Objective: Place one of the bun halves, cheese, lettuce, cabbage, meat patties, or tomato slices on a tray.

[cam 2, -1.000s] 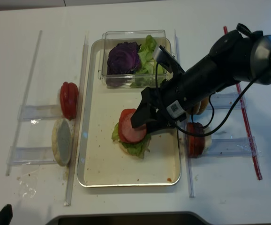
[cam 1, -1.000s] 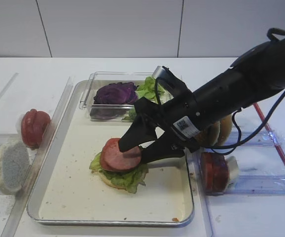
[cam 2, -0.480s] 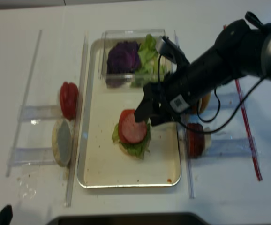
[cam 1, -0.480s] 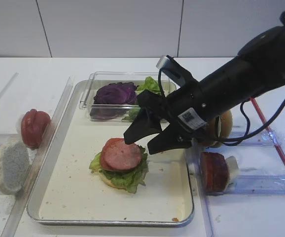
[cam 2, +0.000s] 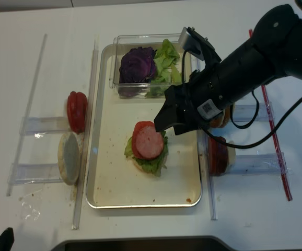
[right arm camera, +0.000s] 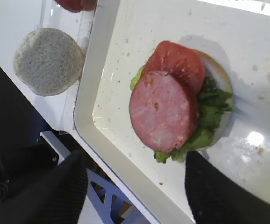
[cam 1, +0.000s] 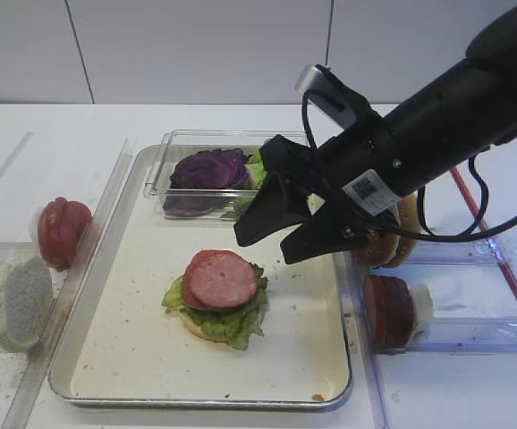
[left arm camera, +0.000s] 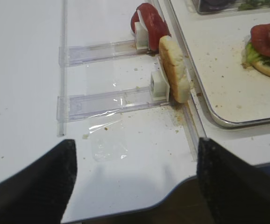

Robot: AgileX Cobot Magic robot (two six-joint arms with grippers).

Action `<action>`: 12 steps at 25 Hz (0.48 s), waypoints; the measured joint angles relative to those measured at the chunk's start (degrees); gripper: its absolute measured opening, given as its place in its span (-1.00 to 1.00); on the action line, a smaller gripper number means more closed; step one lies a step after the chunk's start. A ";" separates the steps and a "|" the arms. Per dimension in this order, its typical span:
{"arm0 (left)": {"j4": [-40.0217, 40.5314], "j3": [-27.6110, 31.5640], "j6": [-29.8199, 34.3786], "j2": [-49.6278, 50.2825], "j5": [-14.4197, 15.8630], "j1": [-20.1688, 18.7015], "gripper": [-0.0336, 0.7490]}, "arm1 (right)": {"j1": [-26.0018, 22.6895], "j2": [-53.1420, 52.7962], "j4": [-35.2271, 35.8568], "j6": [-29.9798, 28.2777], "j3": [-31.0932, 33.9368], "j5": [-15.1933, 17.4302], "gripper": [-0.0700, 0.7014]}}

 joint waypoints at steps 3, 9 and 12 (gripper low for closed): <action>0.00 0.00 0.00 0.00 0.00 0.00 0.34 | 0.00 -0.59 -1.24 1.21 -0.11 2.71 0.41; 0.00 0.00 0.00 0.00 0.00 0.00 0.34 | 0.00 -0.68 -10.54 7.66 -5.20 9.39 0.41; 0.00 0.00 0.00 0.00 0.00 0.00 0.34 | 0.00 -0.68 -15.58 11.39 -8.89 12.70 0.41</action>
